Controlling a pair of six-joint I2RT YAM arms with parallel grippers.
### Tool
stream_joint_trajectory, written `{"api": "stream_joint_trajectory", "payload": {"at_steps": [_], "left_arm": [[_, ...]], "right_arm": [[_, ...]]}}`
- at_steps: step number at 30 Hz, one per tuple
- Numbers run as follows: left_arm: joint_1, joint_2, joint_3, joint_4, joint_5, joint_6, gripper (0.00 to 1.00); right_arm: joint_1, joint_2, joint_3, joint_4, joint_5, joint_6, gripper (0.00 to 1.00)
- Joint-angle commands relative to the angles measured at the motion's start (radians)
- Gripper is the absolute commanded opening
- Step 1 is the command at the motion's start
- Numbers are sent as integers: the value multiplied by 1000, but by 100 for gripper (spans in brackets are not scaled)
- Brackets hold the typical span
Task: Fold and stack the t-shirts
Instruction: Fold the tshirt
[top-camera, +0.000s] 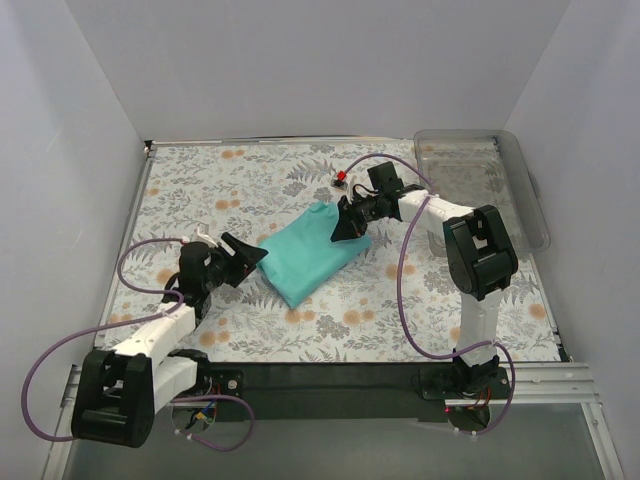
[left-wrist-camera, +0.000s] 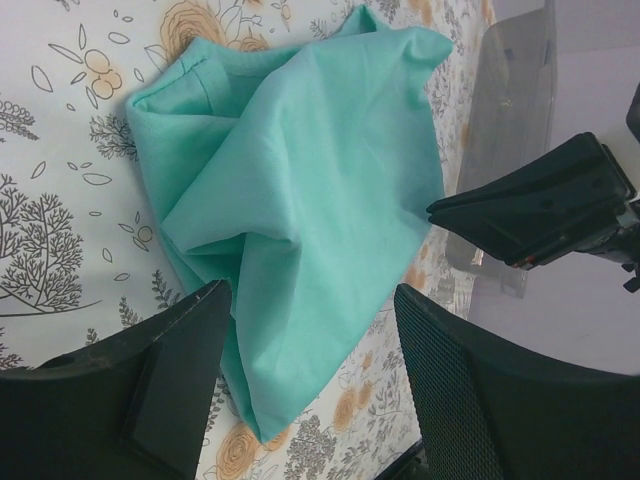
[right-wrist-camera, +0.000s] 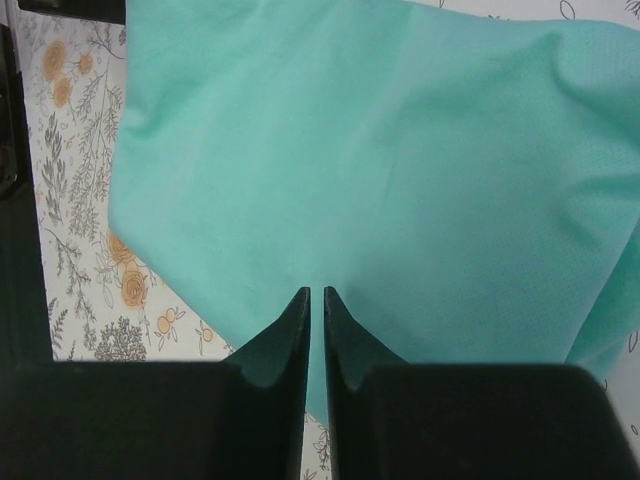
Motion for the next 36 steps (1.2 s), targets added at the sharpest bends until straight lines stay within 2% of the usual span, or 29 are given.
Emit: {"api": "stream_joint_trajectory", "payload": {"at_steps": [1, 11, 15, 19, 25, 27, 30, 35, 36], "left_arm": [[1, 34, -10, 71, -20, -53, 62], [1, 165, -9, 208, -13, -116, 61], [1, 217, 2, 228, -26, -127, 56], [1, 229, 1, 253, -63, -146, 43], [4, 289, 33, 256, -102, -163, 32], [7, 304, 37, 256, -108, -170, 19], [13, 330, 34, 259, -126, -174, 15], [30, 373, 28, 265, -155, -174, 15], [36, 383, 30, 265, -157, -173, 20]], "right_arm": [[1, -16, -4, -13, 4, -6, 14], [-2, -10, -9, -13, 14, -9, 14], [-7, -10, -13, -13, 20, -9, 14], [-12, -8, -25, -15, 49, -15, 13], [-32, -7, -62, -42, 77, -55, 13], [-41, -10, -81, -47, 81, -61, 13], [-56, -8, -87, -47, 84, -67, 13], [-65, 18, -84, -51, 86, -70, 12], [-65, 24, -85, -54, 89, -73, 12]]}}
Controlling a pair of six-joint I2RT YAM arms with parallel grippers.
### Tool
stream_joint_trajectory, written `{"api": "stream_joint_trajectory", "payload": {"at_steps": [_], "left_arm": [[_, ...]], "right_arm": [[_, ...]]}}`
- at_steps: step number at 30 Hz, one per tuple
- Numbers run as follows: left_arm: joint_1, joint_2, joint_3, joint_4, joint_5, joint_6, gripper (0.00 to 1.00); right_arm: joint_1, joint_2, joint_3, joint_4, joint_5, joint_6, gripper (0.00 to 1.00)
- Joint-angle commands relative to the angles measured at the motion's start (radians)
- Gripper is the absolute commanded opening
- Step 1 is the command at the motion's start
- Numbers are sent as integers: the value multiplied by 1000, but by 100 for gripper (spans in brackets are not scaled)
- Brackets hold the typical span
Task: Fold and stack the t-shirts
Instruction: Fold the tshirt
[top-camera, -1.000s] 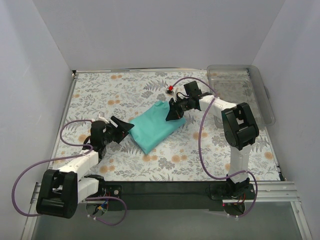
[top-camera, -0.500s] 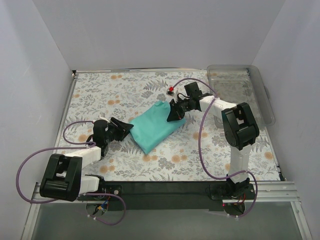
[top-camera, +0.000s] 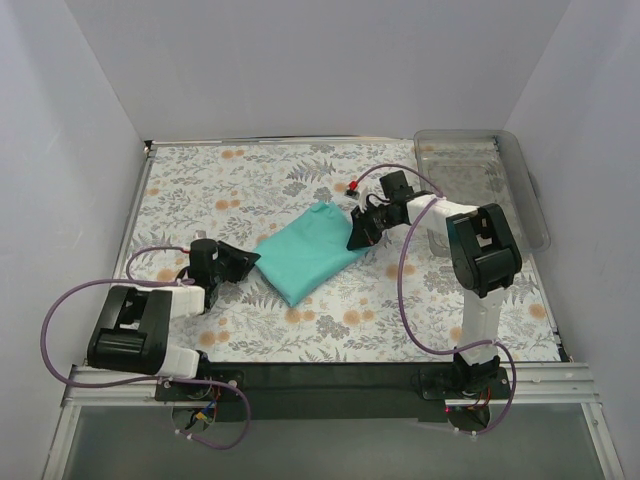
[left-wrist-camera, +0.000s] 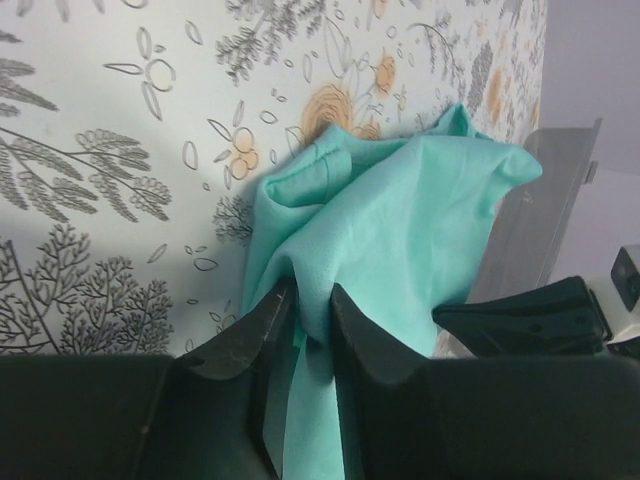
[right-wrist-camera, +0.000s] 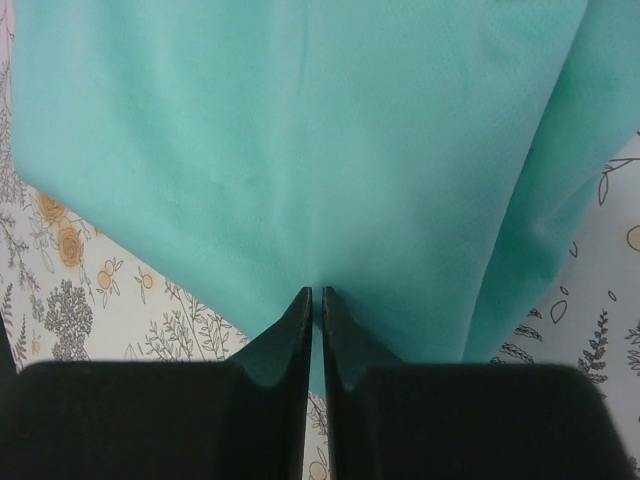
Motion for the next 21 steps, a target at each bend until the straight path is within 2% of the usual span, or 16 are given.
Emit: {"api": "stream_joint_trajectory", "payload": {"at_steps": [1, 5, 12, 15, 21], "left_arm": [[19, 31, 21, 26, -43, -1, 22], [31, 93, 41, 49, -27, 11, 34], [67, 186, 85, 76, 23, 44, 43], [88, 163, 99, 50, 45, 62, 47], [113, -19, 168, -134, 55, 240, 57]], "right_arm": [[-9, 28, 1, -13, 6, -21, 12], [-13, 45, 1, -17, 11, -29, 11], [-17, 60, 4, -27, 15, -36, 10], [-18, 57, 5, -33, 9, -43, 10], [-24, 20, 10, -44, -41, -61, 12]]}}
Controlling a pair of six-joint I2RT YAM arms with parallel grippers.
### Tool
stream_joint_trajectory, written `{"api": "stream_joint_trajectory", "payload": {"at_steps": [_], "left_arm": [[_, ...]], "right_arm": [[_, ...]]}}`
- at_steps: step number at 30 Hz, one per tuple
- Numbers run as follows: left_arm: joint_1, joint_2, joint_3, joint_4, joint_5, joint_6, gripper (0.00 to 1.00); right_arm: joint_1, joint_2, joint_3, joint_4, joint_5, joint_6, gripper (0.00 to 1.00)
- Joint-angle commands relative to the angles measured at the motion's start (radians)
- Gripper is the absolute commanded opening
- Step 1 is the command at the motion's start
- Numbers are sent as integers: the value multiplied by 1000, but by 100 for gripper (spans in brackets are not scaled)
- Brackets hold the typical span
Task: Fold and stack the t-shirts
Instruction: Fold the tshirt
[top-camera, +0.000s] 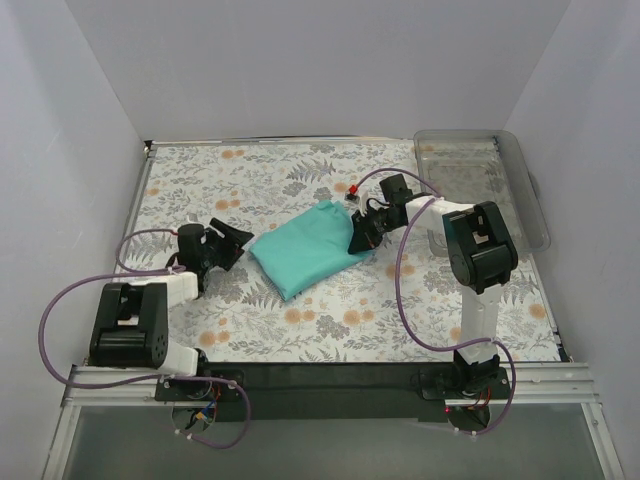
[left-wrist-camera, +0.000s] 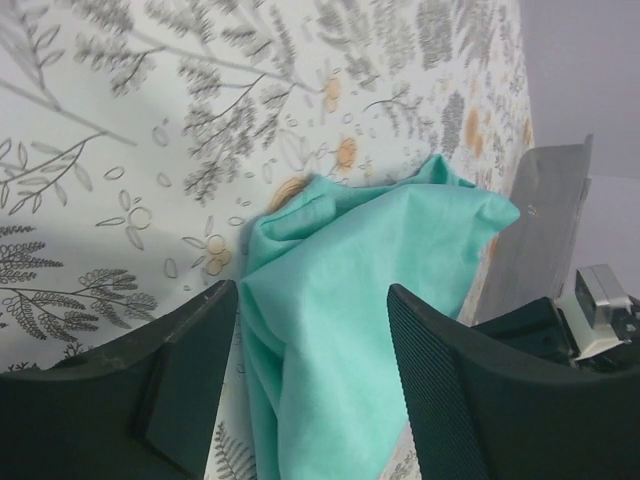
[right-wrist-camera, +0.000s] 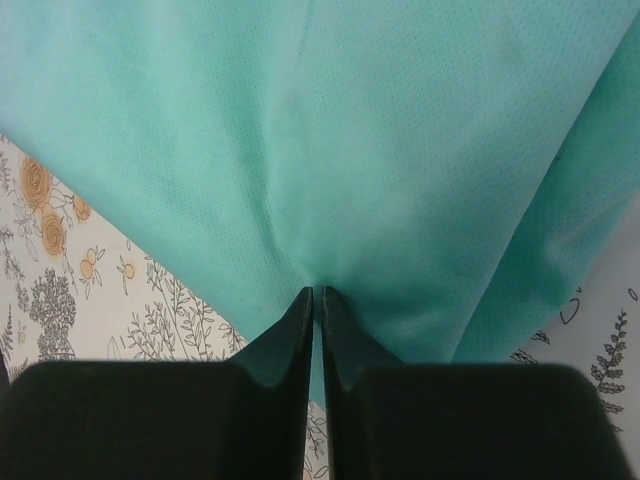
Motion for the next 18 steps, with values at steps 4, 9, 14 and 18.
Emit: {"api": "stream_joint_trajectory", "payload": {"at_steps": [4, 9, 14, 18], "left_arm": [[19, -245, 96, -193, 21, 241, 60], [19, -334, 83, -169, 263, 281, 60], [5, -287, 5, -56, 458, 167, 60], [-53, -245, -37, 62, 481, 103, 60]], "right_arm": [[-9, -60, 16, -36, -81, -34, 14], [-9, -106, 91, -42, -151, -31, 16], [-7, -17, 266, -41, -179, 41, 16], [2, 123, 467, -39, -144, 217, 16]]}}
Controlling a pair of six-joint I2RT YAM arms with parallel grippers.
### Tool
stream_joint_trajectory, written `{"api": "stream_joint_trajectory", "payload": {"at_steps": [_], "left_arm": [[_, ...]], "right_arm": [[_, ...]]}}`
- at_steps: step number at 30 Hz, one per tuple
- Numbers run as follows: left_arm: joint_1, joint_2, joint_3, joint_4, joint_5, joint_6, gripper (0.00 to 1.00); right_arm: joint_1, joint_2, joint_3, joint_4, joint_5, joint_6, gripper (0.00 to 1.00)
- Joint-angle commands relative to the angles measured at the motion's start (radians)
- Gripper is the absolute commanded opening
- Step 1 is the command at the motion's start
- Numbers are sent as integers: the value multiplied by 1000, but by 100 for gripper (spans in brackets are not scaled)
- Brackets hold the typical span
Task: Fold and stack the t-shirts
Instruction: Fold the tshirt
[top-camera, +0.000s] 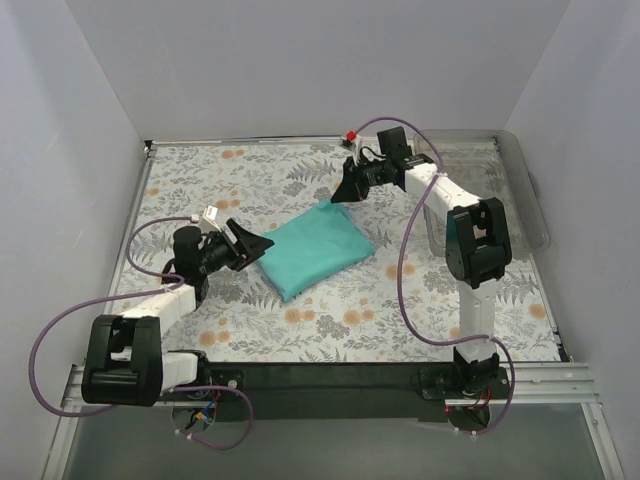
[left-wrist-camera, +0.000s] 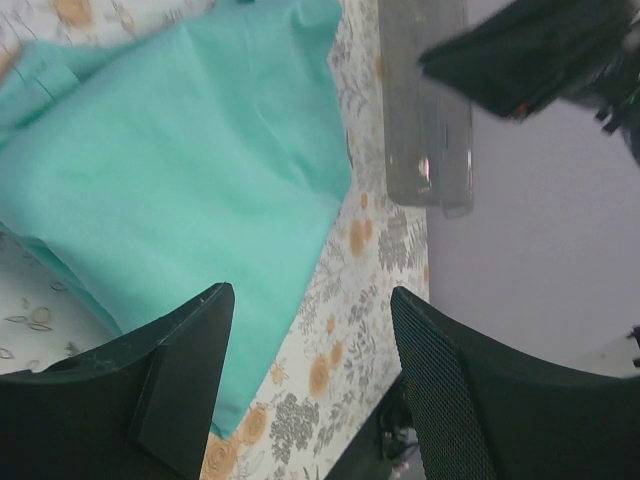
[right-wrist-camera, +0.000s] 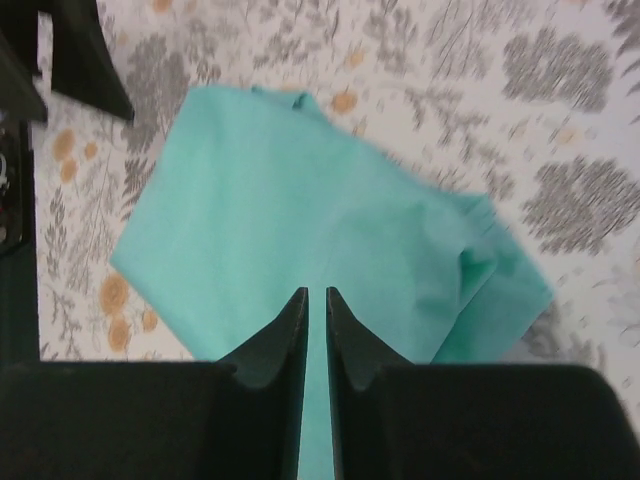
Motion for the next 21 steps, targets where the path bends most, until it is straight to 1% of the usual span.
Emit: {"api": "stream_joint_trajectory", "payload": {"at_steps": [1, 2, 5, 7, 13, 17, 21], "left_arm": [[-59, 41, -26, 108, 92, -51, 60], [-85, 56, -26, 120, 95, -51, 60], [-126, 123, -28, 183, 104, -66, 60], [-143, 157, -20, 218, 107, -69, 60], [-171, 269, -24, 278, 121, -75, 60], [-172, 321, -38, 280, 109, -60, 59], [-172, 360, -51, 220, 83, -17, 59]], "right_arm": [[6, 126, 152, 8, -20, 191, 16], [9, 172, 214, 11, -39, 213, 16], [19, 236, 293, 20, -40, 265, 15], [26, 258, 314, 34, -38, 309, 13], [40, 310, 336, 72, -11, 360, 11], [37, 341, 341, 80, 98, 385, 10], [28, 376, 365, 81, 172, 427, 10]]}}
